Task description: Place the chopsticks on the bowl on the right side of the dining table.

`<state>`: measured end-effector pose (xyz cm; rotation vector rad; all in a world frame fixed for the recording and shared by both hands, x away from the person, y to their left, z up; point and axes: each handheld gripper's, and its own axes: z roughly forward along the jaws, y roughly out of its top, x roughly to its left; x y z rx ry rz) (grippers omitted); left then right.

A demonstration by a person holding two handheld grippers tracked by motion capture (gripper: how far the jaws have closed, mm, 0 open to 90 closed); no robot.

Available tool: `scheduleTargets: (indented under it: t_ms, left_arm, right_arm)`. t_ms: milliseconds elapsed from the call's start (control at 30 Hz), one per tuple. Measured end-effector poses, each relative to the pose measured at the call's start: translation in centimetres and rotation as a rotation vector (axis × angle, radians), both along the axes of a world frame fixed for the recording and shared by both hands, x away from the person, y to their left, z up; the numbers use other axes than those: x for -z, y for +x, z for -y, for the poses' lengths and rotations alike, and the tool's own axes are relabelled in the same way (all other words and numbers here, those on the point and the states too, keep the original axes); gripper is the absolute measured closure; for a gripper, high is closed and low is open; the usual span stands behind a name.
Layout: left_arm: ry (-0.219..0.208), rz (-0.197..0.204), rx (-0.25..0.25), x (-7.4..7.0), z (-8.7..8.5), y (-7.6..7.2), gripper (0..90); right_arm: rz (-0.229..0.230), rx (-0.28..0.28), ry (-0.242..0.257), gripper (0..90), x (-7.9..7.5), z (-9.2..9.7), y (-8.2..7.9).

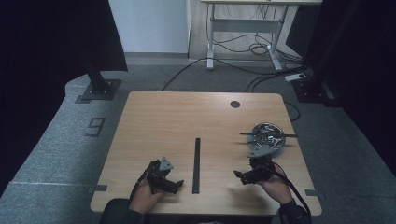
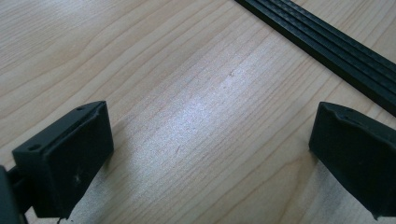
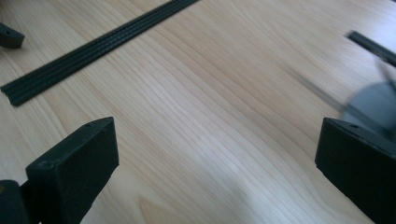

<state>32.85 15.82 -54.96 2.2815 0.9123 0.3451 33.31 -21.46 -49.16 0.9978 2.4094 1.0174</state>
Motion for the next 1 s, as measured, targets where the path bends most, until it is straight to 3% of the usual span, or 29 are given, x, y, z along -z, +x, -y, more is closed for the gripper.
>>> scheduleTargets:
  t_ms: [267,500,633,700,1000]
  left_arm:
    - [-0.001,0.000,0.000,0.0,0.0,0.0,0.0]
    - [-0.001,0.000,0.000,0.0,0.0,0.0,0.0]
    - [-0.001,0.000,-0.002,0.0,0.0,0.0,0.0]
    - [-0.001,0.000,-0.002,0.0,0.0,0.0,0.0]
    - [-0.001,0.000,-0.002,0.0,0.0,0.0,0.0]
  right_arm:
    - [-0.016,-0.039,0.009,0.0,2.7,-2.6,1.3]
    - [-0.011,-0.042,-0.031,0.0,5.3,-3.7,2.0]
    - [-0.024,-0.043,-0.014,0.0,6.3,-3.9,2.4]
    - [-0.038,-0.036,0.017,0.0,6.6,-4.0,2.5]
    - [-0.040,-0.037,0.018,0.0,6.6,-4.0,2.6]
